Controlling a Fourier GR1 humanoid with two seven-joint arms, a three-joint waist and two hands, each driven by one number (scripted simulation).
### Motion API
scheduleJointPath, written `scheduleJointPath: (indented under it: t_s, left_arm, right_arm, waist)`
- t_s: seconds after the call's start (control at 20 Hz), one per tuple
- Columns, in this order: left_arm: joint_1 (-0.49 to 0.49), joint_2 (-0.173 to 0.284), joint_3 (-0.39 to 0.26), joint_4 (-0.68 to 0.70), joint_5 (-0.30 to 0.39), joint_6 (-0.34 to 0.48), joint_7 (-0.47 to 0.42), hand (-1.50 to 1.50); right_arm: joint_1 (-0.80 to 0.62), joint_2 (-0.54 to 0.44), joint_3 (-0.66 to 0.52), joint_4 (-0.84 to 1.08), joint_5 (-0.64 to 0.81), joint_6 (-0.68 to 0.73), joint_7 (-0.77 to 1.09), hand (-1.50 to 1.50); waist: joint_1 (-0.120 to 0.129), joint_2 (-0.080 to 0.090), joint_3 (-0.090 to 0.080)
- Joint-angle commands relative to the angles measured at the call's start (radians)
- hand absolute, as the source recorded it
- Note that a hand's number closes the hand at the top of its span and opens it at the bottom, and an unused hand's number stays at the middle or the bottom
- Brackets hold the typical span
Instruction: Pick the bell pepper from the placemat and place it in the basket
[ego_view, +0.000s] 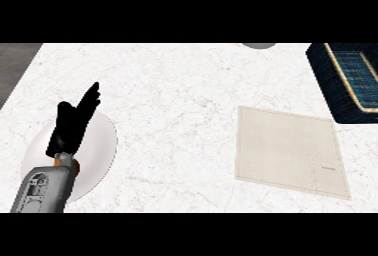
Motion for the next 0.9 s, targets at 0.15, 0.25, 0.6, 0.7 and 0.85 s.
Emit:
scheduleJointPath:
  t_s: [0.15,0.25,0.6,0.7,0.85]
  left_arm:
    - [0.029,0.006,-0.009,-0.039,0.006,-0.022,0.008,0.0]
    - [-0.044,0.009,0.014,0.036,-0.002,0.0,0.003,0.0]
    - [-0.026,-0.02,-0.005,0.02,-0.006,0.009,-0.008,0.0]
    - [-0.023,-0.021,-0.006,0.038,-0.013,0.012,-0.018,0.0]
    - [-0.014,-0.019,-0.011,0.003,-0.007,0.003,0.01,0.0]
  right_arm:
    - [0.067,-0.021,-0.008,0.103,0.012,-0.075,-0.109,1.5]
    - [0.117,-0.028,-0.027,0.136,0.001,-0.126,-0.155,1.5]
    - [0.14,-0.007,-0.146,0.225,-0.104,-0.137,-0.109,-1.5]
    - [0.146,-0.028,-0.182,0.23,-0.142,-0.124,-0.134,-1.5]
    - [0.194,-0.022,-0.192,0.219,-0.155,-0.171,-0.207,-1.5]
  waist:
    - [0.012,-0.001,0.001]
    - [0.007,0.007,0.001]
    - [0.014,0.009,0.002]
    - [0.01,0.008,0.002]
    - [0.015,0.007,0.002]
